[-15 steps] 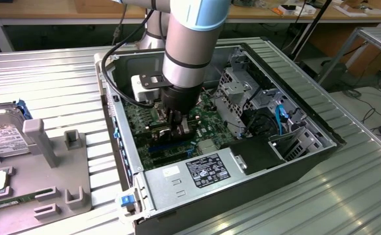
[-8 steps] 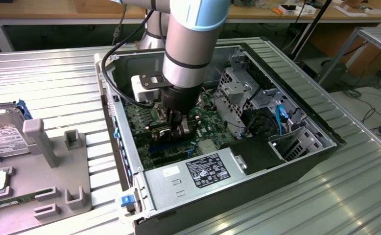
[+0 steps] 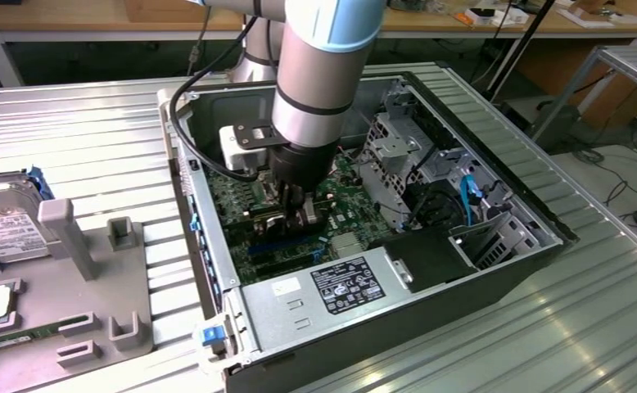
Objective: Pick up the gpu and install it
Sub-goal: 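Insert the gpu into the slot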
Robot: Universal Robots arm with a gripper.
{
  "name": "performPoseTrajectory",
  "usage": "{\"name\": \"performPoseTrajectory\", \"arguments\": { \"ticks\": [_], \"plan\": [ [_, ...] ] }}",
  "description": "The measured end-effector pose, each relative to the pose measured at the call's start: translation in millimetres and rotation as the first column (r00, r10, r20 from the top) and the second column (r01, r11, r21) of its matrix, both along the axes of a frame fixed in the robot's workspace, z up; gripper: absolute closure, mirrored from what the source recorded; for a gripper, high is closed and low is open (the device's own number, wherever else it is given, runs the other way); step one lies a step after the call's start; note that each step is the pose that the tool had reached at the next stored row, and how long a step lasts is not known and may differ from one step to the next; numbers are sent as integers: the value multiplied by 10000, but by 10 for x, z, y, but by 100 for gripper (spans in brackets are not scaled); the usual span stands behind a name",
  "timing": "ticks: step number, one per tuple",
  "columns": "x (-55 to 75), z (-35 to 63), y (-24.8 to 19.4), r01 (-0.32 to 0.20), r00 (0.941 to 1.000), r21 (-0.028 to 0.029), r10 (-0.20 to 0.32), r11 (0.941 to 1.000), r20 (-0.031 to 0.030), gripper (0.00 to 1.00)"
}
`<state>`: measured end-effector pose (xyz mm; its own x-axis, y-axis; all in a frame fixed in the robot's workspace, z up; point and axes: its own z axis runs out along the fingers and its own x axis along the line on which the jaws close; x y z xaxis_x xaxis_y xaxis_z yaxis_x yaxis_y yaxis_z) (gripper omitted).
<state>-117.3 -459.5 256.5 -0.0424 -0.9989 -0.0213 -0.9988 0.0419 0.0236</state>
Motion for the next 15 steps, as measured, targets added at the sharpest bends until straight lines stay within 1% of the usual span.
{"name": "performPoseTrajectory", "arguments": {
  "ticks": [3, 6, 10, 15],
  "plan": [
    [1, 19, -1, 0, 10000, -8, 0, 10000, -8, 73],
    [1, 19, -5, 0, 10000, -4, 0, 10000, -7, 73],
    [2, 19, -18, 8, 10000, -13, -8, 10000, -7, 73],
    [2, 12, -21, 9, 10000, -20, -9, 10000, -8, 73]
  ]
}}
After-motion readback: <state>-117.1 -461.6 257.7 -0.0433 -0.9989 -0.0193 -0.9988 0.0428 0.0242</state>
